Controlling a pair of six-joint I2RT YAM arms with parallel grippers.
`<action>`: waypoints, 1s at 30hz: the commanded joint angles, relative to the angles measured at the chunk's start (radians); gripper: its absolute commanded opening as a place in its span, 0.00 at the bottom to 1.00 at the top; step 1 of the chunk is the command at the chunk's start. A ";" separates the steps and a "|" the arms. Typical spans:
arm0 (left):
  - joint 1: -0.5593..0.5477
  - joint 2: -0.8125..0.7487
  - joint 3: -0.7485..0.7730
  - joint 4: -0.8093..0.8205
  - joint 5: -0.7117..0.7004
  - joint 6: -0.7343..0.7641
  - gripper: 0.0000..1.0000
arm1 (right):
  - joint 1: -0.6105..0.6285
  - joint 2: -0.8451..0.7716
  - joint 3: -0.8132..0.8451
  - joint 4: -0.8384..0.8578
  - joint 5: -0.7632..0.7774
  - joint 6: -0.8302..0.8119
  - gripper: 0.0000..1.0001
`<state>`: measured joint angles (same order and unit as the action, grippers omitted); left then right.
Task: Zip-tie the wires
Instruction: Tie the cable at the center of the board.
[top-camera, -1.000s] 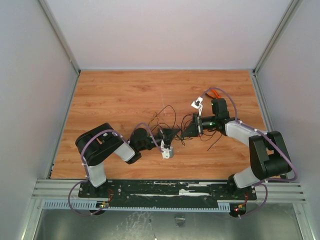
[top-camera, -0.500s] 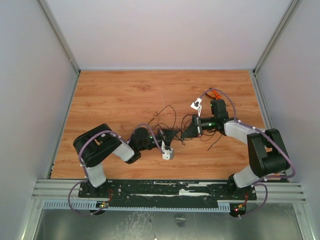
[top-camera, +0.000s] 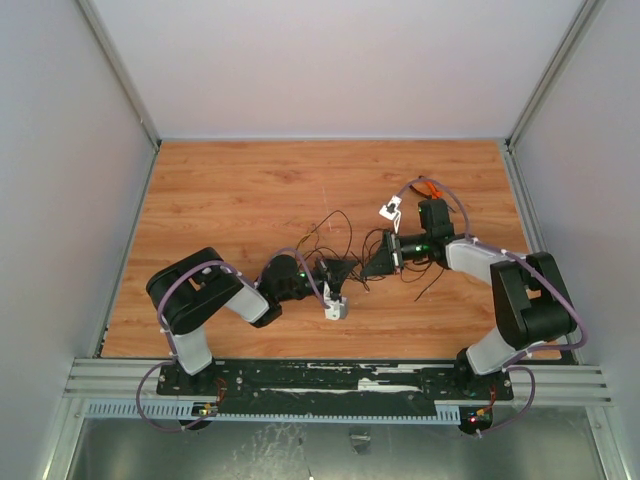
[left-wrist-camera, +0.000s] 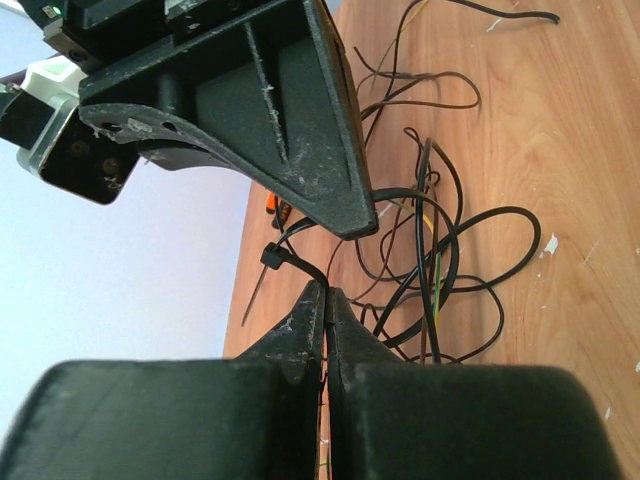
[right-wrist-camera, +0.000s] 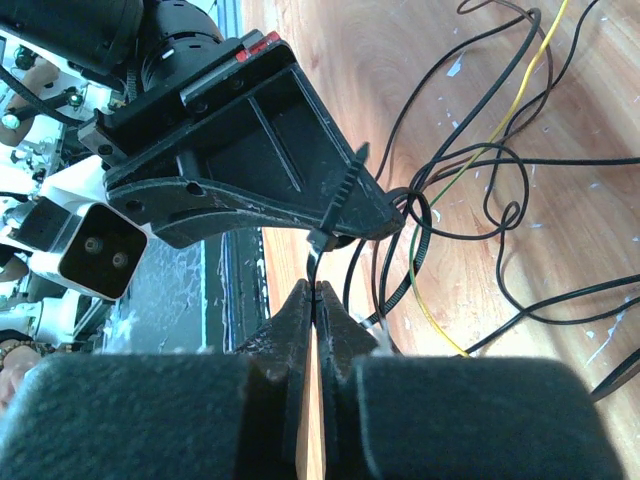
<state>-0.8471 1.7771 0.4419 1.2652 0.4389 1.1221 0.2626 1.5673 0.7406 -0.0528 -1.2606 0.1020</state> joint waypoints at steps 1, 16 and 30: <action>-0.012 -0.009 0.003 -0.014 0.035 0.022 0.00 | -0.001 0.001 0.047 0.028 0.024 -0.002 0.00; -0.015 -0.003 0.003 -0.023 0.038 0.035 0.00 | 0.007 0.034 0.060 0.000 0.033 -0.018 0.00; -0.017 0.000 0.002 -0.023 0.039 0.040 0.00 | 0.013 0.062 0.076 -0.002 0.044 -0.018 0.00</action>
<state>-0.8471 1.7771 0.4419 1.2308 0.4377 1.1484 0.2749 1.6169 0.7773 -0.0792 -1.2522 0.1005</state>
